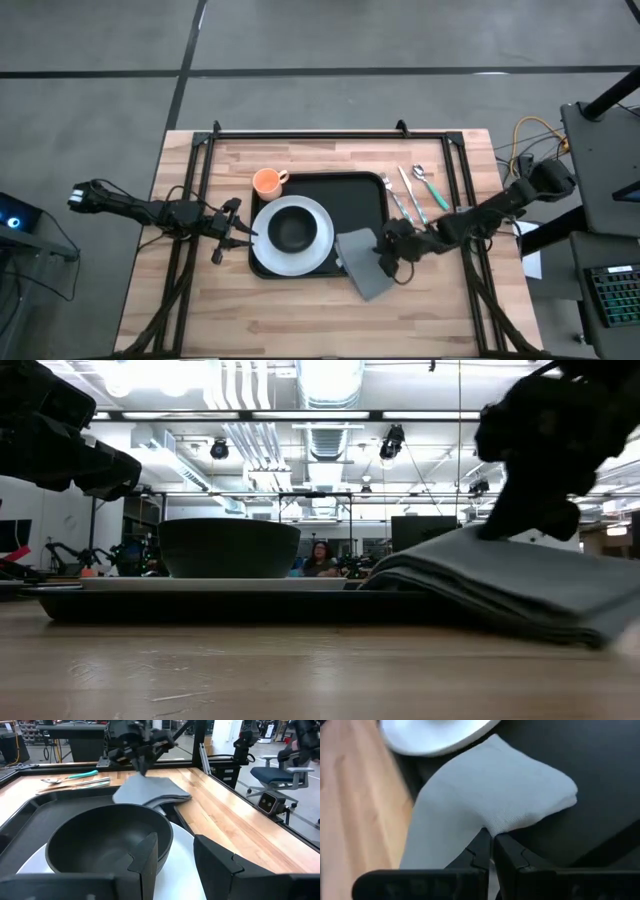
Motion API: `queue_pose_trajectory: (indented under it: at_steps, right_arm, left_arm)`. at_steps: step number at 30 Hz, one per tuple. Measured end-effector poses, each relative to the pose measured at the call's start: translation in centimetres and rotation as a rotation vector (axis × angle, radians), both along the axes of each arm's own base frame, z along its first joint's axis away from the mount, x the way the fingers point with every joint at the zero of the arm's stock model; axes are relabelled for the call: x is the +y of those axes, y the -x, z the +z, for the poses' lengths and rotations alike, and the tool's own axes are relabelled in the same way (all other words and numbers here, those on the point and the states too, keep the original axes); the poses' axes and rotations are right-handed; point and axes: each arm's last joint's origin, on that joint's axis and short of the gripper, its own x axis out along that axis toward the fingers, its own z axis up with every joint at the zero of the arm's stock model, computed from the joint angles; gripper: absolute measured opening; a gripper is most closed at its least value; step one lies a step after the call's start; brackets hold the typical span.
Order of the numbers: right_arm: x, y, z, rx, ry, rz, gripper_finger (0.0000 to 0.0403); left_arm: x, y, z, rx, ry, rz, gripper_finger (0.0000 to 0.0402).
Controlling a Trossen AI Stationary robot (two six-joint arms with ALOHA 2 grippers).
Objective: Set up tray
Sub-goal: Put the gray napkin to the right of the white plate on the black serving tray
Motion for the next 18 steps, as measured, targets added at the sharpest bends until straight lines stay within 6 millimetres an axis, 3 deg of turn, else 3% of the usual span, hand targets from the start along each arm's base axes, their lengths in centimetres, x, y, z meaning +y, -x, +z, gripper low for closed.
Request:
queue_pose_trajectory:
  at_steps: [11, 18]
  right_arm:
    - [-4.7, -1.2, -0.5, 0.028, -0.025, -0.243, 0.0008]
    - [-5.9, -1.9, -2.4, 0.084, -0.047, -0.344, 0.0008]
  left_arm:
    - [0.0, 0.0, 0.0, 0.000, 0.000, 0.000, 0.0109]
    - [0.0, 0.0, 0.0, 0.000, 0.000, 0.000, 0.0109]
